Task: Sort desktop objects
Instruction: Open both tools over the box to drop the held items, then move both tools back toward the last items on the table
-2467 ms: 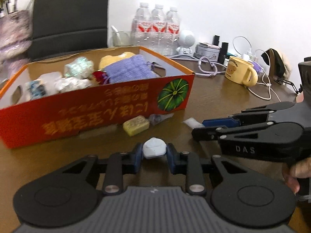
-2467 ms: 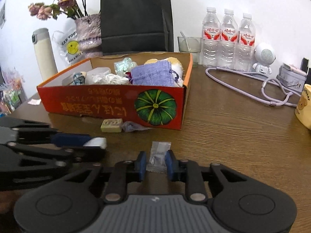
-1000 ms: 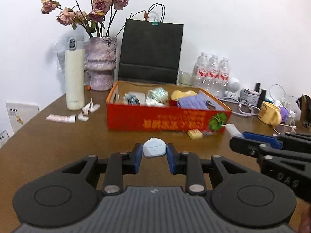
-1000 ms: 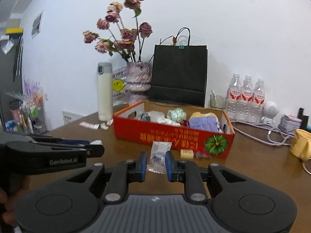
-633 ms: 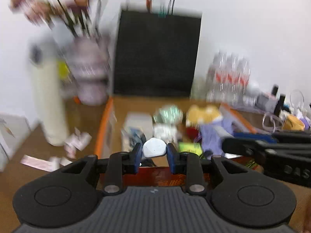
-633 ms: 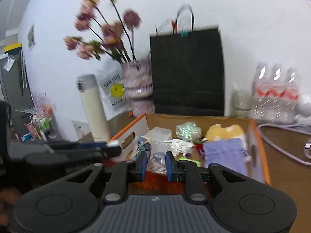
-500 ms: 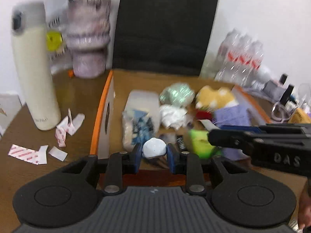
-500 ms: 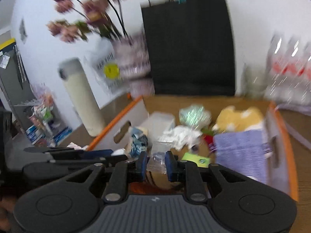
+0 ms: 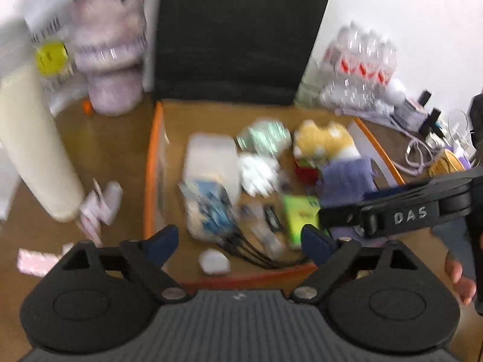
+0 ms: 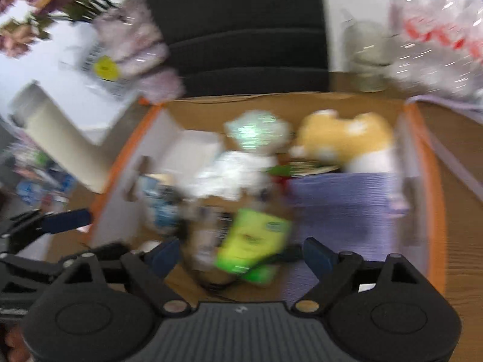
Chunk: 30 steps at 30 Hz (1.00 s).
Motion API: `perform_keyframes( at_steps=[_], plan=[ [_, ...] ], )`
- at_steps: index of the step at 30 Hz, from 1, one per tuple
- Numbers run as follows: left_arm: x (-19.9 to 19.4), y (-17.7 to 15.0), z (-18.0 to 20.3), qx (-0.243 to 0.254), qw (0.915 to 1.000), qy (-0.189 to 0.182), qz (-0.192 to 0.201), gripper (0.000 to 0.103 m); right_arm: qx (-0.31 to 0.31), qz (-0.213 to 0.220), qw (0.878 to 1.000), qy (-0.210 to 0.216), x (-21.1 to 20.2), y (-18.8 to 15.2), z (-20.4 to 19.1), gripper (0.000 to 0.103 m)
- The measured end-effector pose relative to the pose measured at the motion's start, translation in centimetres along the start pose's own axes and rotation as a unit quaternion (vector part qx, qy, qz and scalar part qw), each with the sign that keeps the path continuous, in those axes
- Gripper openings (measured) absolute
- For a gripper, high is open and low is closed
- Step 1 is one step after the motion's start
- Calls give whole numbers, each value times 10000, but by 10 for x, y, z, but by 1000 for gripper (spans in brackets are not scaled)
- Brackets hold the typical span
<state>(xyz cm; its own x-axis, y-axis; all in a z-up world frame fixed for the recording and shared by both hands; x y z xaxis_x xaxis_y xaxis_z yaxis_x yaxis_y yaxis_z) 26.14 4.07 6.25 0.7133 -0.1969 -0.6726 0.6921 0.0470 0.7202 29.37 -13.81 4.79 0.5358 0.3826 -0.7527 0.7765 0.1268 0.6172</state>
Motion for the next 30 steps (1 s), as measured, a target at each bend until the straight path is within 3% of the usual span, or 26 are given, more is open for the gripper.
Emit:
perform_keyframes(
  at_steps=[4,7,9,13,19,22,25,27,30],
  plan=[
    [-3,-1,12,26,9991,388,-157,99,-83,-56,9965,-825,-19,-3,22,93],
    [-14,-1,20,5,9988,466,-141,102,-125,-312,9900,-1371,-29,-8,33,93],
    [-25,-3,25,21,9985,553,-47,103,-333,-212,9894,-1394,-41,-14,32,93],
    [-47,-13,30,-122,9979,609,207,103,-688,657,9871,-1289,-77,-27,14,93],
    [-82,-37,31,-411,9921,733,934,103,-1288,1866,9611,-1576,-121,-58,-22,93],
    [-95,-53,37,-319,9876,857,1273,103,-1400,2211,9499,-1709,-134,-73,-33,93],
    [-107,-69,46,-41,9804,1058,1664,103,-1197,2342,9529,-1509,-140,-86,-34,93],
    [-116,-79,50,55,9756,1052,1925,103,-1039,2483,9529,-1396,-143,-96,-34,93],
    [-129,-100,51,133,9692,926,2278,103,-1195,2761,9425,-1458,-151,-123,-41,93]
  ],
)
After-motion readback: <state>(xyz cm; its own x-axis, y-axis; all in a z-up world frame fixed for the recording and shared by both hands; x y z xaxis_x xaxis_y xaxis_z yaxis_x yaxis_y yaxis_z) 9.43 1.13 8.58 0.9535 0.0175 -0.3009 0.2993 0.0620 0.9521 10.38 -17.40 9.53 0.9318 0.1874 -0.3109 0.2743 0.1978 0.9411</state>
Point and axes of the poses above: each gripper's, at about its wrist camera, not at the fingertips, and x roughly the way its jaws point, z to its right, y to its top, the point moved 5 cm from there along x, roughly the way its jaws point, and after that the axes turned 10 degrees about z, right-handed, at the moved point
